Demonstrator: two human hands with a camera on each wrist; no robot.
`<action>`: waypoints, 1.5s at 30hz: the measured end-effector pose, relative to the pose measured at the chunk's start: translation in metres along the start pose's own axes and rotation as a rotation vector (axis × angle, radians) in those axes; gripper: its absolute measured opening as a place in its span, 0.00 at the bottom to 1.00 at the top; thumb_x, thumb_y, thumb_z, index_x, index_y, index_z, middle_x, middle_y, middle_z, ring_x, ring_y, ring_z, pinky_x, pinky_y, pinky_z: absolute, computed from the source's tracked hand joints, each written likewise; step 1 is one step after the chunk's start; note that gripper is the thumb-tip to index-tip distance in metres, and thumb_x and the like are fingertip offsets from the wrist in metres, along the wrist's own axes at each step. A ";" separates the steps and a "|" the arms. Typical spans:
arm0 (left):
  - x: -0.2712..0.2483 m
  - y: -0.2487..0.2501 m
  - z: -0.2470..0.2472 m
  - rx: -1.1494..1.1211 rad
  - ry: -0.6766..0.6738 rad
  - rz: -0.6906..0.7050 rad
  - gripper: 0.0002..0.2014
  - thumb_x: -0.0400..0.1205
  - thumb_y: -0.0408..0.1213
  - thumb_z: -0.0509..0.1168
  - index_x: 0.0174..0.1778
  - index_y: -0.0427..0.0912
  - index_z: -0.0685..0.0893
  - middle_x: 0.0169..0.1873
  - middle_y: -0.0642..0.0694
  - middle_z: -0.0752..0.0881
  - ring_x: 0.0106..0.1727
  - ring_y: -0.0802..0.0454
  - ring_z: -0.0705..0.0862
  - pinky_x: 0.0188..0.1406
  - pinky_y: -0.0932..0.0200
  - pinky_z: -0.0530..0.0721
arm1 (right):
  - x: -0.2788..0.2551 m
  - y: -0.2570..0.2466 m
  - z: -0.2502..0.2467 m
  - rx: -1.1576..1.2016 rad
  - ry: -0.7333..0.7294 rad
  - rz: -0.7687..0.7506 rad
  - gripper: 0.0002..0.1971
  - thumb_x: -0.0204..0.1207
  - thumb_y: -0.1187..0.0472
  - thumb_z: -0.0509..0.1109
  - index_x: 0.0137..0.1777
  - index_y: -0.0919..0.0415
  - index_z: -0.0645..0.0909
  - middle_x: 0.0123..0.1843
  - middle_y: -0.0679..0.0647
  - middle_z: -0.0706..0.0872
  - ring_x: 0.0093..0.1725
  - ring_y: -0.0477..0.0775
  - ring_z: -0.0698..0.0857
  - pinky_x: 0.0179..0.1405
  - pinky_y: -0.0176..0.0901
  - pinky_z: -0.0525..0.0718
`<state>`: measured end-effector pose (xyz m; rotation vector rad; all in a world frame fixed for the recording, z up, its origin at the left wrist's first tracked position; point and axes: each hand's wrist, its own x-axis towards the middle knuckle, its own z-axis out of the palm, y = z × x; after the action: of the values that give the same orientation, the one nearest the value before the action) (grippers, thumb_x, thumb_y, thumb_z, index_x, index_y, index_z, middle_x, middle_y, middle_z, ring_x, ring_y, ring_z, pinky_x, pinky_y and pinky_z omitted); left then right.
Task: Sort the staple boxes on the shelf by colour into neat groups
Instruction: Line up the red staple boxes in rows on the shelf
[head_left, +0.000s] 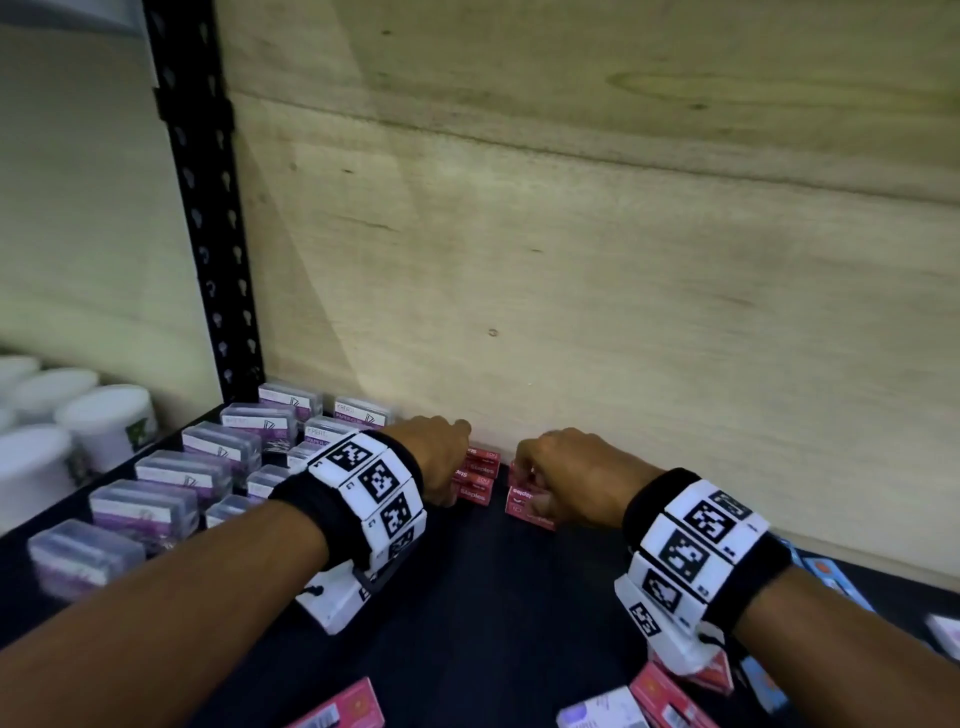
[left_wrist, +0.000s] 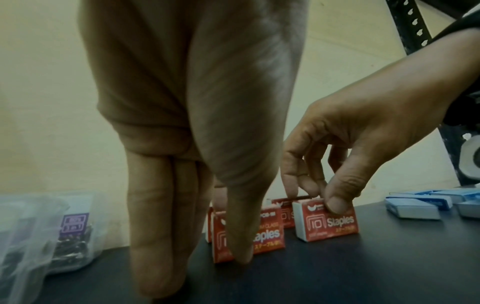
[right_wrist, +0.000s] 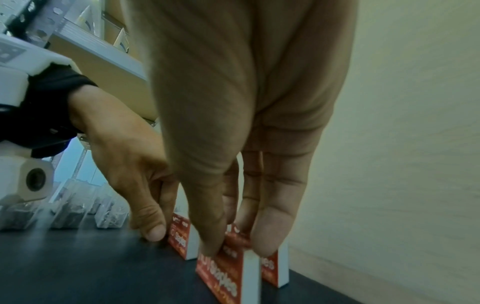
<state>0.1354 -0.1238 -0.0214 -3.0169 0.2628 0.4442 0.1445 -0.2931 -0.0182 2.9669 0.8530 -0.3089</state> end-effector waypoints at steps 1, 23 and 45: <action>-0.001 0.000 0.000 -0.010 0.002 -0.006 0.30 0.80 0.44 0.72 0.73 0.38 0.66 0.63 0.39 0.80 0.62 0.41 0.82 0.49 0.54 0.77 | -0.003 0.002 -0.002 -0.017 0.010 0.001 0.15 0.79 0.56 0.73 0.64 0.56 0.79 0.55 0.54 0.83 0.51 0.54 0.83 0.45 0.44 0.80; -0.118 -0.011 0.014 -0.181 -0.353 0.027 0.22 0.70 0.44 0.82 0.56 0.43 0.84 0.49 0.44 0.90 0.39 0.55 0.85 0.35 0.64 0.83 | -0.109 0.028 -0.001 0.038 -0.322 0.231 0.12 0.70 0.58 0.81 0.52 0.51 0.85 0.42 0.44 0.87 0.41 0.44 0.82 0.44 0.36 0.80; -0.145 -0.015 0.037 -0.100 -0.072 0.084 0.14 0.81 0.39 0.70 0.63 0.48 0.86 0.52 0.53 0.90 0.55 0.53 0.87 0.61 0.55 0.84 | -0.118 0.019 0.014 -0.070 -0.097 0.296 0.16 0.68 0.50 0.78 0.52 0.53 0.82 0.48 0.48 0.87 0.50 0.54 0.86 0.51 0.48 0.83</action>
<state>-0.0085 -0.0828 -0.0132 -3.0878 0.3743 0.5894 0.0542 -0.3717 -0.0091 2.9278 0.3970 -0.3944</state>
